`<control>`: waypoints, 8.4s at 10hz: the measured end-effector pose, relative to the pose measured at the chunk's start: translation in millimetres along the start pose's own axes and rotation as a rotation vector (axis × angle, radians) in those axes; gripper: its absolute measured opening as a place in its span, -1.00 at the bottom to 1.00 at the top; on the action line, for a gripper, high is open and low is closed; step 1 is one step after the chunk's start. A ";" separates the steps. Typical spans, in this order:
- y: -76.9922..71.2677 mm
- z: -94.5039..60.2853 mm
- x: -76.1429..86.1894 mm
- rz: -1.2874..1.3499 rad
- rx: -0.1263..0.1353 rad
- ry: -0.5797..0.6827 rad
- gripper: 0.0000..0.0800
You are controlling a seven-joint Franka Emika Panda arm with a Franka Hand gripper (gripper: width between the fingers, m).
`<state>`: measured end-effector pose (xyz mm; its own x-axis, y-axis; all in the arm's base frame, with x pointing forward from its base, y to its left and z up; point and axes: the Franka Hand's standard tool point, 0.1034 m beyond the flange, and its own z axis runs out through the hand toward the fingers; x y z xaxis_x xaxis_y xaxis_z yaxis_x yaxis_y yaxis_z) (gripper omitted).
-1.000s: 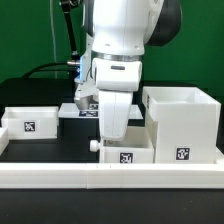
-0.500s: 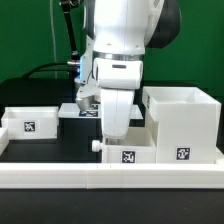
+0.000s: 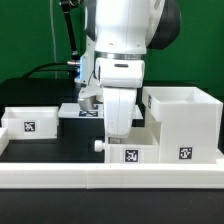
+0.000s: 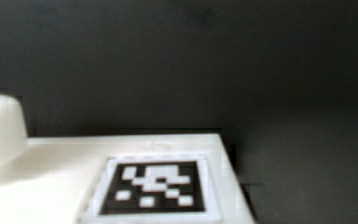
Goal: Assemble drawer
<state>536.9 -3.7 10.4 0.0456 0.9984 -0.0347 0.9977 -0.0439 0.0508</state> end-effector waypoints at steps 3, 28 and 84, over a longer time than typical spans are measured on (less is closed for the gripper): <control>0.1 -0.1 -1.7 0.000 0.007 -0.003 -0.89; 0.7 0.2 -12.1 -0.114 0.027 -0.044 -0.89; 33.0 -7.1 -23.3 -0.031 0.134 0.177 0.62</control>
Offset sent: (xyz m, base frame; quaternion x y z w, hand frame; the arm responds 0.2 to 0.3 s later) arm 0.0000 0.0000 0.0000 0.0000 0.0000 0.0000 1.0000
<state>568.4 -28.1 20.0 0.0172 0.9897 0.1418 0.9967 -0.0057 -0.0811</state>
